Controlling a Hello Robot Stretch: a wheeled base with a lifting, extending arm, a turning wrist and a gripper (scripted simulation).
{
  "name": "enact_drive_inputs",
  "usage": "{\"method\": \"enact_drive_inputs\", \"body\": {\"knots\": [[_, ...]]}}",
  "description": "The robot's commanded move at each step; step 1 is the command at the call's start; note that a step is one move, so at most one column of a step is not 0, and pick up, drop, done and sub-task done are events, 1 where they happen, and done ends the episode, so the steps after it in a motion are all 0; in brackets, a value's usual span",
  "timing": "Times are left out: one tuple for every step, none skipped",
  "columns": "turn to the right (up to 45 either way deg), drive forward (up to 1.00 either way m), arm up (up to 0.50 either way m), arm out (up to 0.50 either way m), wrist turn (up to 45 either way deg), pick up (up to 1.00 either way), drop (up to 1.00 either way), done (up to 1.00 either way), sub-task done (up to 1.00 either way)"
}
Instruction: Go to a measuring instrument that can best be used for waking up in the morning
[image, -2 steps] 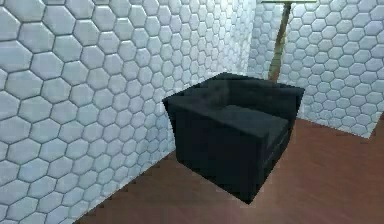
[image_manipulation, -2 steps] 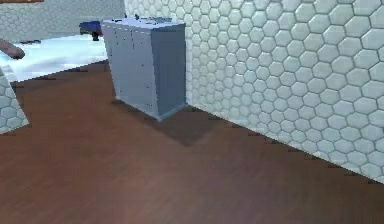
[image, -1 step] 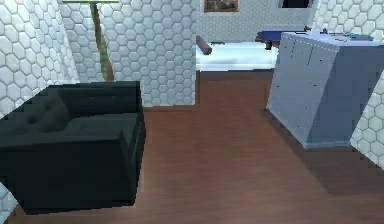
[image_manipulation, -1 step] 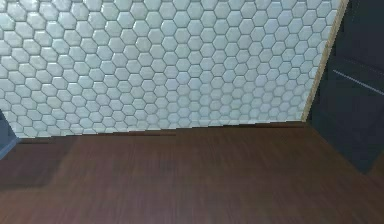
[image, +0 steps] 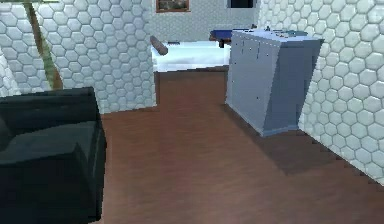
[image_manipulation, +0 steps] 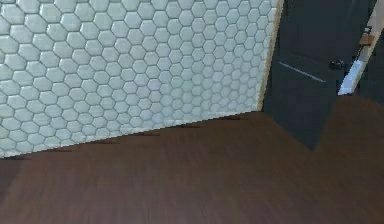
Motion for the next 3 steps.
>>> {"method": "enact_drive_inputs", "body": {"knots": [[0.0, 1.00, 0.00, 0.00, 0.0, 0.00, 0.00, 0.00, 0.00], [0.0, 1.00, 0.00, 0.00, 0.0, 0.00, 0.00, 0.00, 0.00], [3.0, 0.00, 0.00, 0.00, 0.0, 0.00, 0.00, 0.00, 0.00]]}}
